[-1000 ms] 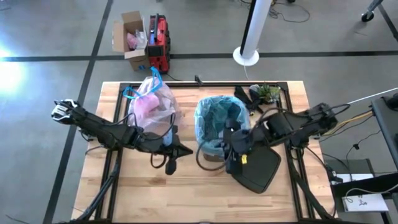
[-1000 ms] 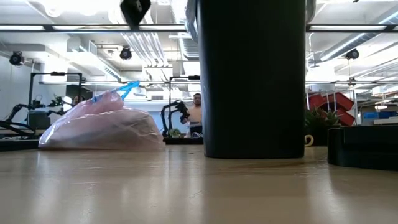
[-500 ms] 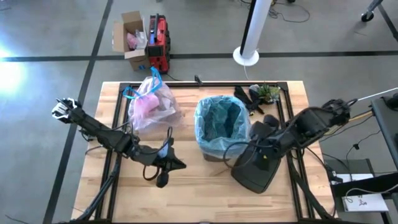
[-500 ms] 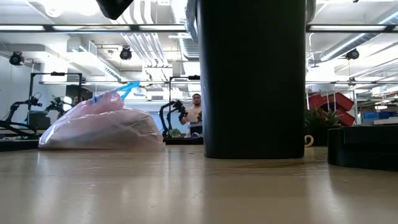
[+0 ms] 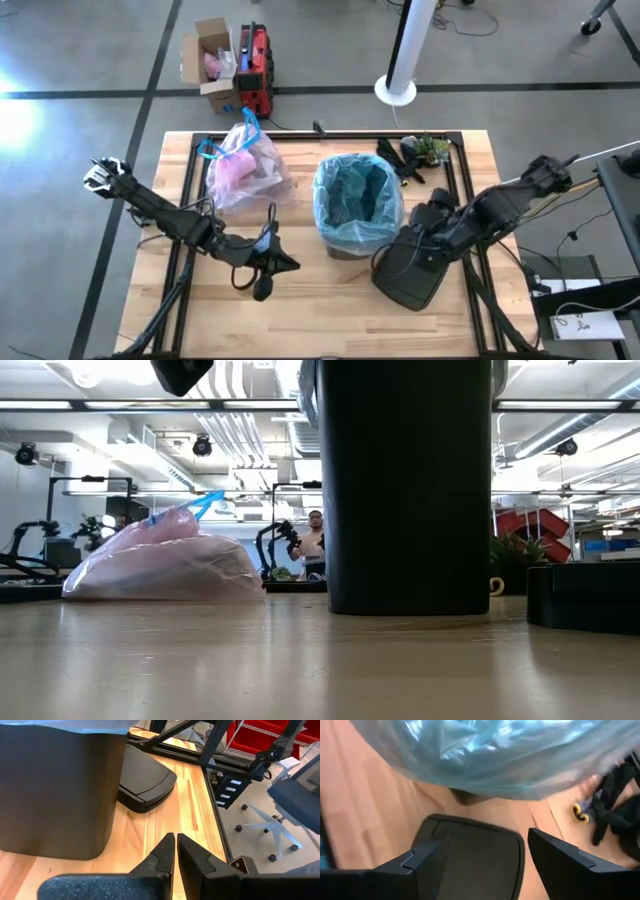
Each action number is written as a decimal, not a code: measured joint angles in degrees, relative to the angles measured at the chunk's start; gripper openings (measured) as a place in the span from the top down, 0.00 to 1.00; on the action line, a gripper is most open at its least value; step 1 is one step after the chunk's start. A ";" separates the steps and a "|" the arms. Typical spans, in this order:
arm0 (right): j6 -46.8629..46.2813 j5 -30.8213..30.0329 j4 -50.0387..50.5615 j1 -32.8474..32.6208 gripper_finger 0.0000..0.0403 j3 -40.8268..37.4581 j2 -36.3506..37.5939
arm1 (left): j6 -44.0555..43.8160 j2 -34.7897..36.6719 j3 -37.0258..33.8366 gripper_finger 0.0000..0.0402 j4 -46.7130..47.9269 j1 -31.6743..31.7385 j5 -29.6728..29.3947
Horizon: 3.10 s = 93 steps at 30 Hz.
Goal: Place trash/remove bag and relplace
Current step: Adjust the black trash bin, then close the black trash bin
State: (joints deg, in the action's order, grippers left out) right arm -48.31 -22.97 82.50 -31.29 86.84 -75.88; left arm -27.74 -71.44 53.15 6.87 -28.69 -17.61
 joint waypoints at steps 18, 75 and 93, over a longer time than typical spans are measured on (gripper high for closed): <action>17.28 -7.09 -52.99 7.77 0.35 -19.96 -6.04 | -3.99 3.32 0.07 0.99 5.25 -0.68 2.49; 56.07 18.46 -27.93 -6.19 1.00 -16.06 -27.41 | -6.88 -2.97 -3.06 0.99 3.06 -7.08 -6.93; 75.33 10.34 -35.27 0.58 1.00 -8.95 -27.64 | -8.13 -2.35 -3.13 0.99 2.96 -7.13 -6.99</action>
State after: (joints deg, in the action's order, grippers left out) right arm 27.02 -12.64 47.23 -30.71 77.89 -103.52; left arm -35.87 -73.79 50.01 9.84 -35.81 -24.60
